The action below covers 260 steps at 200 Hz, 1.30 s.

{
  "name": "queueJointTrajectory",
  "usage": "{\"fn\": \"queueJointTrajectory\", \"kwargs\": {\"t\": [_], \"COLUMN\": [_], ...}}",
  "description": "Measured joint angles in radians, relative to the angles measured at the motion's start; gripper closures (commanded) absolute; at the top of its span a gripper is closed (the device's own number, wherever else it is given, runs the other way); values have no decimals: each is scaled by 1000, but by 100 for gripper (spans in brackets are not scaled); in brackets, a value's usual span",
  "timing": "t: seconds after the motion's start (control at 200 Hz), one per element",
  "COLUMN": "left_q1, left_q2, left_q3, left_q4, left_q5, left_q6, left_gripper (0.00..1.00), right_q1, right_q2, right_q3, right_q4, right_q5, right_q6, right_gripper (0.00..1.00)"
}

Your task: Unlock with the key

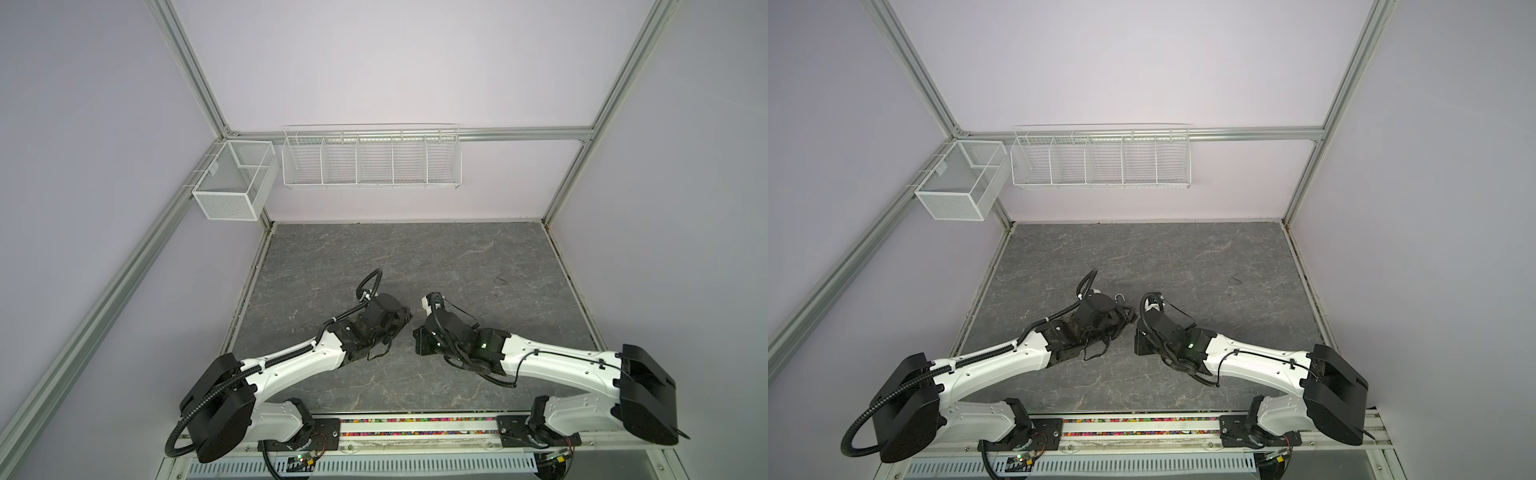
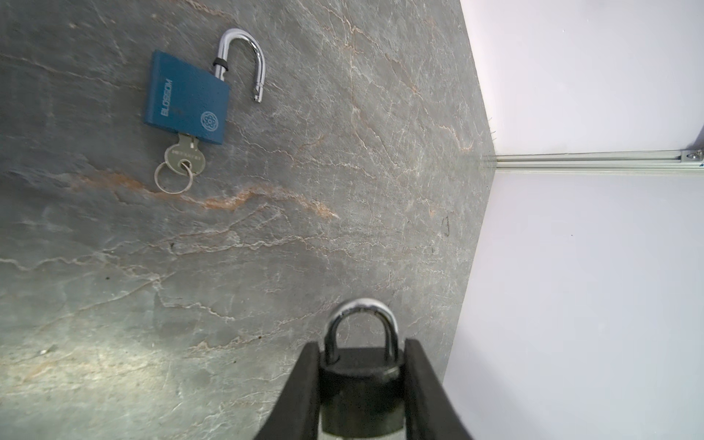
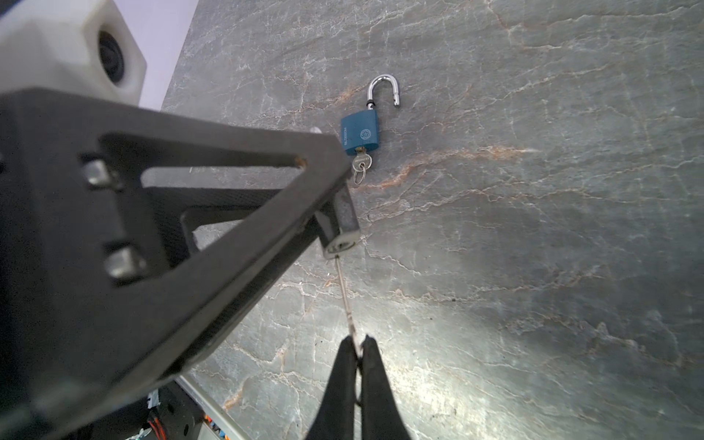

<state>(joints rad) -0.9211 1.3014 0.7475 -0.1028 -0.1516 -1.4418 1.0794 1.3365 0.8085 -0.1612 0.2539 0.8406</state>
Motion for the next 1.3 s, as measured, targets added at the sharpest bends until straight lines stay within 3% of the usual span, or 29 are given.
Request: {"fn": "queueJointTrajectory", "kwargs": {"t": [1.299], "left_q1": [18], "left_q2": [11], "left_q3": [-4], "left_q4": [31], "left_q5": [19], "left_q6": [-24], "left_gripper": [100], "right_q1": [1], "right_q2": [67], "right_q3": [101], "right_q4": [-90], "right_q5": [63], "right_q6": [-17], "right_gripper": [94]}}
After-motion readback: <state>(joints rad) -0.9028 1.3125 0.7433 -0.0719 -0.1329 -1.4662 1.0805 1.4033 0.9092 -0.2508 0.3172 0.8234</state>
